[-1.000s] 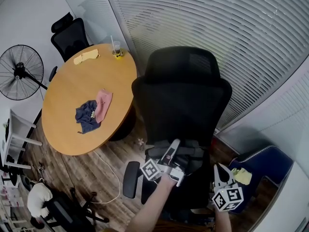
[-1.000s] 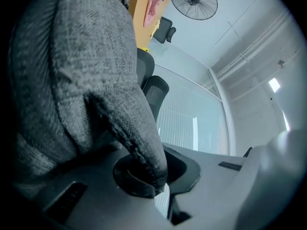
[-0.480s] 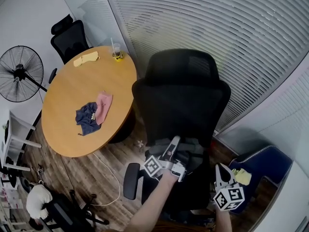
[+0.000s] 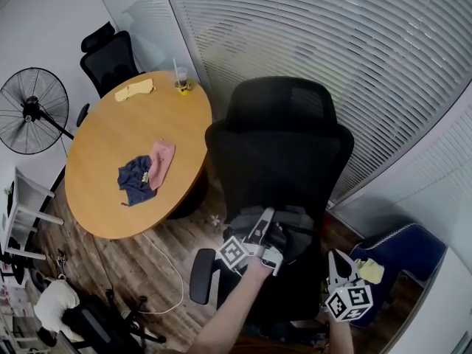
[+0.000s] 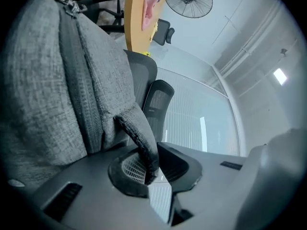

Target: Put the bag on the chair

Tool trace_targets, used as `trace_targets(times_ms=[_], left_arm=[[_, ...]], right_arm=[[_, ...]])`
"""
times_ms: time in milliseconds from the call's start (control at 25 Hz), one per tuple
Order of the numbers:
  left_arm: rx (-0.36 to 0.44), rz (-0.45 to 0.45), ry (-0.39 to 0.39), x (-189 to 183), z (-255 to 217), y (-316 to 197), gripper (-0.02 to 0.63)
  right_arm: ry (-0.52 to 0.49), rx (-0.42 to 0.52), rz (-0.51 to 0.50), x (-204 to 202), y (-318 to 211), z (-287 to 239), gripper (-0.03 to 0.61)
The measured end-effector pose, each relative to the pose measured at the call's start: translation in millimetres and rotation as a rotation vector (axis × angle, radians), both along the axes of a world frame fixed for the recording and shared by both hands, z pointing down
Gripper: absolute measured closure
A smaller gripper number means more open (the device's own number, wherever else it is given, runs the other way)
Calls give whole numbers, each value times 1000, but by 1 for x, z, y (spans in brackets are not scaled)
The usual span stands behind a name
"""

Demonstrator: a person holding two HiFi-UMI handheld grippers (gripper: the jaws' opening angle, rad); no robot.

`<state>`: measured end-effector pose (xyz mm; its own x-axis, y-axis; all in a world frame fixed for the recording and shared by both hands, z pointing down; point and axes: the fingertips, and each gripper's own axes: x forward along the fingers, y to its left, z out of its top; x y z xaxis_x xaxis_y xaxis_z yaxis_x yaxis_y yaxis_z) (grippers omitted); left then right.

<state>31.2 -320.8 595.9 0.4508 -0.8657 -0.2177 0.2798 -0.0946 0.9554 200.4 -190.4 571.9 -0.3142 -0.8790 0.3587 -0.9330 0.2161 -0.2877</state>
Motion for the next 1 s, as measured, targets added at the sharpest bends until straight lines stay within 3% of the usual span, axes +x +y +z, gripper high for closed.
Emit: trace_targets(times_ms=[280,520,1000], left_arm=[[-17,32,-25,0,4,9,546],[-25,30,-1,-7,-4,22,537],[66,147,-255,-19,-34,60,589]], right_arm=[[0,13,-4,-5,4,-5,568],[4,29,-3,-11,12,-12,568],[15,98,-16,-34,29,-42,568]])
